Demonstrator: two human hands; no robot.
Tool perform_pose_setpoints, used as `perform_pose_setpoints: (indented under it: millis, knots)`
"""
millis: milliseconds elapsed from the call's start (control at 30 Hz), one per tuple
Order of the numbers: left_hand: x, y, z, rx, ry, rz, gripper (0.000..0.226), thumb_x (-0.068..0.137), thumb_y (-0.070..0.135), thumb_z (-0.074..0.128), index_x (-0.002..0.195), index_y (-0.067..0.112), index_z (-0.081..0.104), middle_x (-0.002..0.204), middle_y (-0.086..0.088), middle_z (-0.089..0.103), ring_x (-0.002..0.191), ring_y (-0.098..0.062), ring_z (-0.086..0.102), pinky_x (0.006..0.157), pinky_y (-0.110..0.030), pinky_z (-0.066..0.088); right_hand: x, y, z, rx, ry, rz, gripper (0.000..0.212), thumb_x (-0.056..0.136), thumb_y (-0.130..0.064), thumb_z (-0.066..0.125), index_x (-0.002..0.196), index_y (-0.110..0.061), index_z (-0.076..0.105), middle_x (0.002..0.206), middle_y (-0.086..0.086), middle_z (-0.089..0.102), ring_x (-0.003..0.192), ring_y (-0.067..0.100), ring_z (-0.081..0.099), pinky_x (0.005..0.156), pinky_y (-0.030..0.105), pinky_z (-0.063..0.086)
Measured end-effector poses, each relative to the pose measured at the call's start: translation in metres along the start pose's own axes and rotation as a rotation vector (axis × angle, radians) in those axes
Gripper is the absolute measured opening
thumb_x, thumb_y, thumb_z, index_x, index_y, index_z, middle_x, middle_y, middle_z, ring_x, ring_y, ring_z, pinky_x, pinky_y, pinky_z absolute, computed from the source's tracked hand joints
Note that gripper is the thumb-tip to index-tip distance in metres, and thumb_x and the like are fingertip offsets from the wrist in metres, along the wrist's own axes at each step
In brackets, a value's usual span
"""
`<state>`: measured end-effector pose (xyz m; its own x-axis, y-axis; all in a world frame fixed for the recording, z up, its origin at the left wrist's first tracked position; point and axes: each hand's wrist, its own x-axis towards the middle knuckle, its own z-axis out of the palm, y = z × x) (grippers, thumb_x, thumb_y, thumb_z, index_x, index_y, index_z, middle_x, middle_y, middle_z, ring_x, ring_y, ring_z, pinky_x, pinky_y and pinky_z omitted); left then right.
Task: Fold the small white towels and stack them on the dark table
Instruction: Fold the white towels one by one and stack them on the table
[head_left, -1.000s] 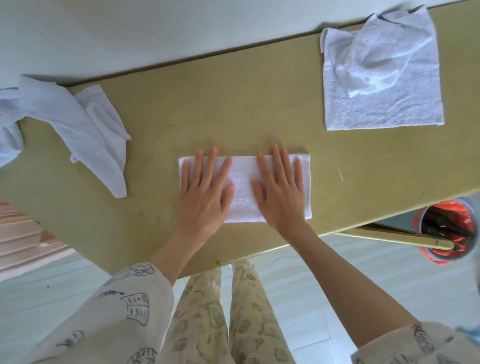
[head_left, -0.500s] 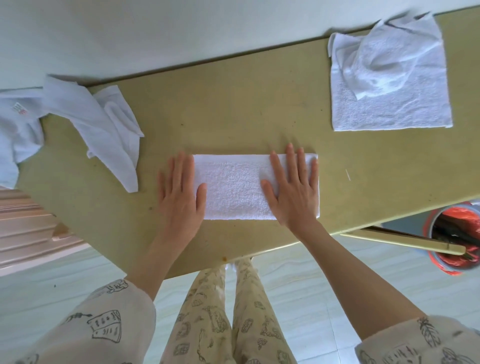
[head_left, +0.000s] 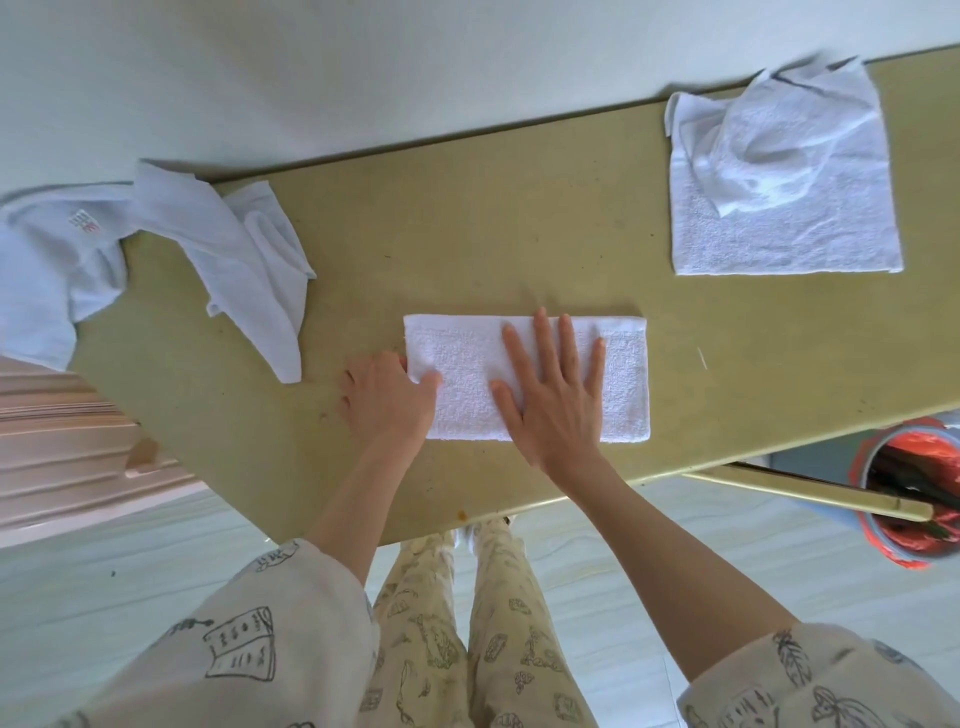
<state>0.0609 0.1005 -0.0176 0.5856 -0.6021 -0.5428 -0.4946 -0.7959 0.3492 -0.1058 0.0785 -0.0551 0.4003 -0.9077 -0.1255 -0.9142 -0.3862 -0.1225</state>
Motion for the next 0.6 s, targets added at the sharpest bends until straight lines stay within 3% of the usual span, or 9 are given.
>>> perform_pose_setpoints:
  millis: [67, 133, 267, 367, 500, 600]
  knots:
    - [-0.004, 0.005, -0.006, -0.028, 0.010, 0.025, 0.024, 0.088, 0.033, 0.056, 0.099, 0.015, 0.045, 0.102, -0.002, 0.053, 0.096, -0.024, 0.051, 0.093, -0.045, 0.042, 0.000, -0.001, 0.000, -0.003, 0.006, 0.011, 0.057, 0.095, -0.052, 0.023, 0.146, -0.027, 0.026, 0.153, 0.010, 0.026, 0.142, 0.032, 0.021, 0.111, 0.059, 0.012]
    - [-0.006, 0.007, -0.010, -0.101, -0.024, -0.009, 0.028, 0.088, 0.028, 0.058, 0.102, 0.013, 0.040, 0.097, 0.000, 0.050, 0.088, -0.022, 0.052, 0.092, -0.045, 0.043, 0.001, -0.001, 0.000, -0.001, 0.008, 0.011, 0.057, 0.095, -0.052, 0.025, 0.146, -0.027, 0.025, 0.153, 0.010, 0.026, 0.142, 0.032, 0.021, 0.111, 0.059, 0.013]
    - [-0.002, 0.004, -0.005, -0.129, -0.103, -0.084, 0.039, 0.080, 0.035, 0.066, 0.100, 0.007, 0.048, 0.090, -0.005, 0.053, 0.077, -0.024, 0.054, 0.084, -0.046, 0.047, 0.000, -0.001, -0.001, 0.002, 0.002, 0.018, 0.057, 0.095, -0.052, 0.024, 0.146, -0.027, 0.023, 0.154, 0.010, 0.025, 0.143, 0.031, 0.020, 0.112, 0.059, 0.012]
    - [-0.001, 0.009, -0.001, -0.114, -0.116, -0.128, 0.039, 0.075, 0.036, 0.067, 0.094, 0.005, 0.054, 0.098, -0.015, 0.061, 0.090, -0.034, 0.061, 0.086, -0.049, 0.047, 0.000, -0.002, 0.000, -0.001, 0.000, 0.019, 0.057, 0.095, -0.052, 0.023, 0.146, -0.027, 0.024, 0.154, 0.010, 0.025, 0.143, 0.031, 0.020, 0.112, 0.058, 0.011]
    - [-0.006, 0.013, -0.004, -0.081, -0.046, -0.019, 0.028, 0.078, 0.027, 0.060, 0.090, 0.002, 0.058, 0.099, -0.019, 0.062, 0.093, -0.038, 0.059, 0.081, -0.049, 0.049, 0.001, -0.003, 0.000, -0.007, 0.001, 0.023, 0.057, 0.095, -0.052, 0.023, 0.146, -0.027, 0.023, 0.153, 0.010, 0.026, 0.142, 0.032, 0.021, 0.112, 0.058, 0.011]
    - [-0.013, 0.012, -0.006, -0.158, -0.030, 0.071, 0.022, 0.087, 0.023, 0.056, 0.100, 0.007, 0.050, 0.088, -0.004, 0.056, 0.080, -0.026, 0.057, 0.074, -0.040, 0.049, 0.000, -0.003, 0.000, -0.008, 0.007, 0.029, 0.057, 0.095, -0.052, 0.024, 0.146, -0.026, 0.024, 0.153, 0.010, 0.027, 0.142, 0.032, 0.021, 0.112, 0.058, 0.011]
